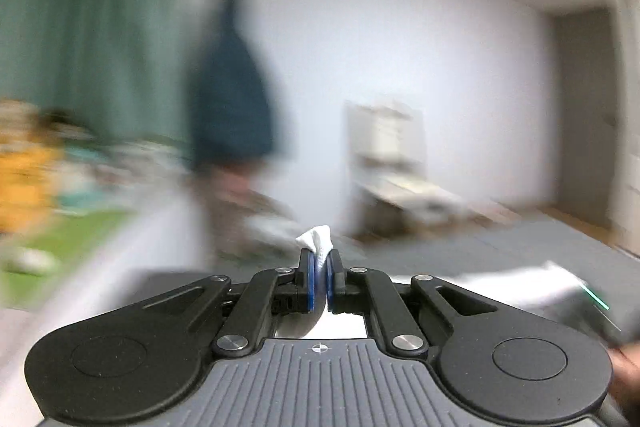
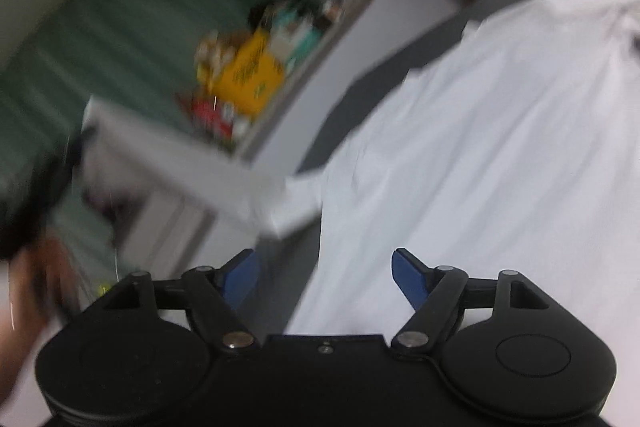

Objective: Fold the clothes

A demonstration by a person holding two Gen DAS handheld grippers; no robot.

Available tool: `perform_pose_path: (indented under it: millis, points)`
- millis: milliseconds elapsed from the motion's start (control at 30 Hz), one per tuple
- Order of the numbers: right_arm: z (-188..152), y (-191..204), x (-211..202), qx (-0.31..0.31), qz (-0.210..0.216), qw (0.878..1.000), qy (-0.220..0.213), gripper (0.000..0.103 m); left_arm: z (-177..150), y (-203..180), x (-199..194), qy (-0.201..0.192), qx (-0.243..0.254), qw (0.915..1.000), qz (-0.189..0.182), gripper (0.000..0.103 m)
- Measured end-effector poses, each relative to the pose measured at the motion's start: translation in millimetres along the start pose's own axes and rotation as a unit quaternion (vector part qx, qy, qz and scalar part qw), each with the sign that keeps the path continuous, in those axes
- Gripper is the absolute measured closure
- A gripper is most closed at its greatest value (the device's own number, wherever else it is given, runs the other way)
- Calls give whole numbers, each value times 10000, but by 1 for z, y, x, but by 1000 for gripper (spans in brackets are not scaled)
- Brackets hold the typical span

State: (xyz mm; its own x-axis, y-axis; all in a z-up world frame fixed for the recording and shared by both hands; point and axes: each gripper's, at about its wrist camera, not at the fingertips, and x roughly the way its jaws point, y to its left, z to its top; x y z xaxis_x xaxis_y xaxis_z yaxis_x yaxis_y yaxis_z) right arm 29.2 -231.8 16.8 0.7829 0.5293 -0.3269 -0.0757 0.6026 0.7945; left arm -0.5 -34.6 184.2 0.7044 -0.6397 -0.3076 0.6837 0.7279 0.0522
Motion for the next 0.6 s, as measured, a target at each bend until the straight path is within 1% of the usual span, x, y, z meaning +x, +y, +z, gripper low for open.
perform_pose_path:
  millis: [33, 67, 133, 167, 267, 333, 367, 433, 467, 533, 600]
  points:
    - [5, -1, -3, 67, 14, 10000, -65, 27, -10, -26, 10, 267, 124, 9987, -428, 98]
    - [10, -3, -7, 135, 29, 9998, -131, 27, -23, -50, 20, 582, 222, 9950, -783, 98]
    - [18, -14, -10, 289, -61, 9995, -149, 27, -51, -89, 40, 1150, 398, 9842, -1285, 98]
    - [21, -21, -10, 367, -139, 9992, -108, 27, -65, -105, 49, 1411, 465, 9776, -1489, 98]
    - [20, -38, 0, 587, -382, 9974, 170, 27, -98, -129, 70, 1963, 474, 9653, -1656, 98]
    - [15, -44, 10, 713, -458, 9950, 523, 27, -109, -134, 77, 2118, 485, 9614, -1686, 98]
    - [12, -45, 17, 702, -564, 9932, 745, 27, -112, -136, 79, 2155, 503, 9602, -1703, 98]
    - [6, -46, 28, 596, -871, 9870, 1214, 27, -111, -138, 75, 2066, 590, 9611, -1734, 98]
    - [3, -46, 32, 561, -882, 9843, 1420, 27, -109, -138, 72, 2013, 641, 9620, -1731, 98]
    - [-2, -45, 37, 643, -776, 9784, 1806, 27, -107, -140, 67, 1936, 791, 9630, -1699, 98]
    - [-4, -42, 37, 806, -531, 9752, 1990, 28, -110, -142, 58, 1892, 887, 9633, -1683, 98]
